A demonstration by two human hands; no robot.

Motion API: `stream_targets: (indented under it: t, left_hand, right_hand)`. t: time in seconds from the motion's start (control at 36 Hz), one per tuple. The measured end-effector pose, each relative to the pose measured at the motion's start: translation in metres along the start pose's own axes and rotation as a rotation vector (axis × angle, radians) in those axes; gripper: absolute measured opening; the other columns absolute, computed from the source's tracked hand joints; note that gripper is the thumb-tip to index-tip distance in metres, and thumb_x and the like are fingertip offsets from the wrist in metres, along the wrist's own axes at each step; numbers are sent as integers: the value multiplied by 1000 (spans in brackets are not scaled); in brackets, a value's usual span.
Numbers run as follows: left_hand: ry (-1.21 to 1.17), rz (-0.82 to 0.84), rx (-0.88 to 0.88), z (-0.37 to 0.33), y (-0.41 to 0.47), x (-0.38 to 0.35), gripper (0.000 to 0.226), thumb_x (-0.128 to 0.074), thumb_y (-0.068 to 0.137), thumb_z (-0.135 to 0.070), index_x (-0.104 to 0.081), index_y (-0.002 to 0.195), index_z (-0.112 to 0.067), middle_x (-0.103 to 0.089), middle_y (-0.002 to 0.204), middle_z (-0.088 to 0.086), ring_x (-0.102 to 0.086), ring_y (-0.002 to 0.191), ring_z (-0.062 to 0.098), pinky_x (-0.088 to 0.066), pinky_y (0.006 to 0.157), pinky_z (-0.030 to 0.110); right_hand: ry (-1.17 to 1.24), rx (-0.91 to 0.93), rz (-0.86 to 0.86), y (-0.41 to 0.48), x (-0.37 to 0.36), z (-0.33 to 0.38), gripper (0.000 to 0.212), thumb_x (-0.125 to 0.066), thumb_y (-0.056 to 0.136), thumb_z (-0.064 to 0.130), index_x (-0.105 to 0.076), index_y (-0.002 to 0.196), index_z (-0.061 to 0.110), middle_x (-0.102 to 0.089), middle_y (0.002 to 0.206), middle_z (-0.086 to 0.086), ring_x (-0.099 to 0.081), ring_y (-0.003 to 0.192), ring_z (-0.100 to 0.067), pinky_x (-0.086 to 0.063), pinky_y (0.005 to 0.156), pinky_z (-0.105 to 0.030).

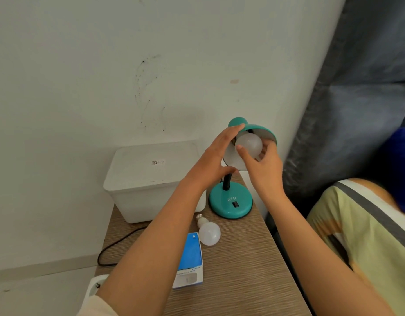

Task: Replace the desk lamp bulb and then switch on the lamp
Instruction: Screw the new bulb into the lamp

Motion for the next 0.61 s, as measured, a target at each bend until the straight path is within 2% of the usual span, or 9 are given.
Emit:
stream_targets:
  t: [0.08,0.17,0.22,0.31,0.42,0.47,0.56,0.61]
  left_hand:
    - [-5,-2,-3,0,0,0,97,-77,71,-3,-19,140,-39,-26,143,-15,-24,125,-11,-20,99,-3]
    - [4,4,3,1,0,-1,100,-78,69,-1,-18,139,-41,-27,150,-8,-24,127,-9,-20,99,-3]
    - [-2,1,6,2,0,-1,101,-78,69,0,-19,140,-40,-27,148,-10,-24,127,-9,-20,98,-3]
    - [-11,6,6,1,0,0,99,-77,69,0,-20,139,-39,-25,141,-17,-23,124,-12,-20,97,-4]
    - [7,14,1,0,1,-3,100,-78,69,-1,-18,138,-42,-27,147,-11,-22,125,-12,-18,97,-5]
    - [12,9,-1,0,1,-2,100,-78,70,-2,-18,139,-42,-27,150,-6,-23,126,-11,-18,97,-4]
    - [16,9,2,1,1,-1,100,-78,70,-2,-18,139,-42,-27,146,-11,-22,125,-12,-18,97,-5]
    - [19,13,3,0,2,-1,100,-78,70,-2,-17,138,-42,-26,145,-12,-22,125,-12,-17,97,-6]
  right_hand:
    - [62,-87,29,2,-3,-8,42,-60,85,43,-47,115,16,-57,102,5,-59,95,-12,-53,82,-27]
    - [28,-5,-25,0,2,3,53,-63,84,39,-43,126,16,-53,115,7,-53,102,-7,-46,83,-16]
    - [-13,8,-9,0,1,3,50,-64,83,39,-46,123,14,-54,112,5,-55,100,-9,-44,76,-13]
    - [21,-84,29,4,0,-7,44,-60,85,43,-50,116,14,-58,106,3,-59,101,-15,-48,77,-19]
    - [-51,59,-32,-2,3,7,54,-68,81,37,-44,126,16,-54,119,3,-53,107,-10,-46,88,-23]
    - [-46,47,-40,-3,3,5,53,-68,80,36,-47,124,15,-56,116,3,-55,104,-11,-47,85,-21]
    - [43,-70,-45,1,4,-5,49,-66,81,40,-50,119,13,-60,110,0,-59,98,-13,-47,73,-14]
    - [40,-84,-41,1,2,-6,48,-65,82,41,-49,118,13,-59,110,-1,-58,98,-13,-45,70,-13]
Point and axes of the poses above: each hand's wrist, its own y-axis towards the middle knuckle, its own x-axis out of the back of the hand, z = x × y, the point moved 10 cm from there along y, towards the middle knuckle
